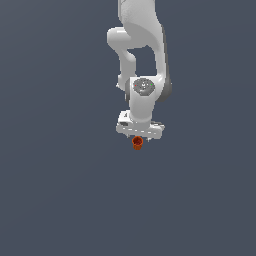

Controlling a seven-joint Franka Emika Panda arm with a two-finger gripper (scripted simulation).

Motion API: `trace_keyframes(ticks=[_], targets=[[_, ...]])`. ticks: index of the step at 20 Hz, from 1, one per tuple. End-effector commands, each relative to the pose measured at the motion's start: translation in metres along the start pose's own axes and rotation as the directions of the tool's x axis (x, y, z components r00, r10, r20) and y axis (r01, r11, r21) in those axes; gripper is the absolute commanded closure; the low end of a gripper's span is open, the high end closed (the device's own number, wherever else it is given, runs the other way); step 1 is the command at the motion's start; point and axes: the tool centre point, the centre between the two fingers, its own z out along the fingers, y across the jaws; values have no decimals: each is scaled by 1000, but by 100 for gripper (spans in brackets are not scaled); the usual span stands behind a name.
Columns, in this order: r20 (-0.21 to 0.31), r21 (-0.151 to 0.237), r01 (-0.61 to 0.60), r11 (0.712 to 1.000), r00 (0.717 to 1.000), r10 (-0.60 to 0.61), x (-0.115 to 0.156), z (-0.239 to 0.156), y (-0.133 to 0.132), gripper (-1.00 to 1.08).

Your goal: Pick up the object and move it to a goal position.

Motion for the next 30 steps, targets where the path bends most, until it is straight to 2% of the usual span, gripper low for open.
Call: trace_keyframes(ticks=[1, 13, 18, 19, 30], targets=[[0, 0, -1, 1000, 1000, 1, 0, 0, 0, -92], [-1, 0, -3, 1000, 1000, 3, -1, 44, 0, -92], [-2, 0, -4, 1000, 1000, 4, -1, 51, 0, -92], [-2, 0, -4, 1000, 1000, 4, -1, 51, 0, 108], [-2, 0, -4, 1000, 1000, 4, 0, 50, 0, 108]])
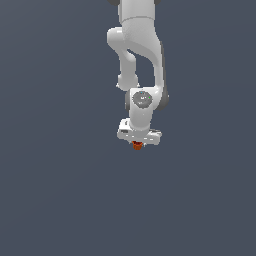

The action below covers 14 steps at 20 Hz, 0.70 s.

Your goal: Pick up the object and move it to a goal position.

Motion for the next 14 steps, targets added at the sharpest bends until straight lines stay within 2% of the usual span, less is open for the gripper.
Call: trace_keyframes(ticks=[1, 7, 14], targets=[[0, 0, 0, 1000, 1000, 0, 1, 0, 0, 108], [0, 0, 0, 1000, 1000, 0, 14, -2, 5, 108], [0, 0, 0, 1000, 1000, 0, 46, -8, 16, 108]])
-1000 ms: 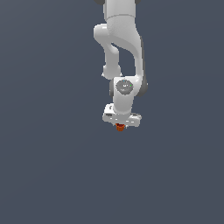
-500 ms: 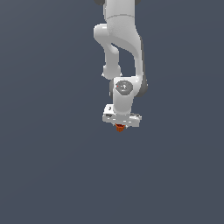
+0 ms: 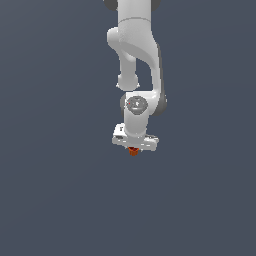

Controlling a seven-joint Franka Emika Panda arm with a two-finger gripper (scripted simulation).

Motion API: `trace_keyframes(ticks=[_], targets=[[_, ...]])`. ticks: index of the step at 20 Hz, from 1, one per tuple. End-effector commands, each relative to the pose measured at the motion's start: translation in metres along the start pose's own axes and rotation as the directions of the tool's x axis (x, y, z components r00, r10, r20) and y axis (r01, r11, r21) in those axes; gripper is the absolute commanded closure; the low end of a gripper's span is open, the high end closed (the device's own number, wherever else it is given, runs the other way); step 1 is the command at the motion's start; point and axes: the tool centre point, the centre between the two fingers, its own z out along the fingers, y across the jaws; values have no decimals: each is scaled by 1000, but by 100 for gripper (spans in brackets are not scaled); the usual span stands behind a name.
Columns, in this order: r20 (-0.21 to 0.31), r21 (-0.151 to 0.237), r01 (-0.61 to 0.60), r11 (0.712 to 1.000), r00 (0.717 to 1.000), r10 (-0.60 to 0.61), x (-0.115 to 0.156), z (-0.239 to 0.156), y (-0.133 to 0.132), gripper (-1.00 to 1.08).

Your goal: Pick up the object and move it to a goal position.

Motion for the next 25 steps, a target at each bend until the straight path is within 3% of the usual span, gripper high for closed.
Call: trace_keyframes(ticks=[1, 13, 25], targets=[[-1, 0, 0, 1000, 1000, 0, 14, -3, 5, 108], [-1, 0, 0, 1000, 1000, 0, 82, -14, 26, 108], [-1, 0, 0, 1000, 1000, 0, 103, -17, 32, 108]])
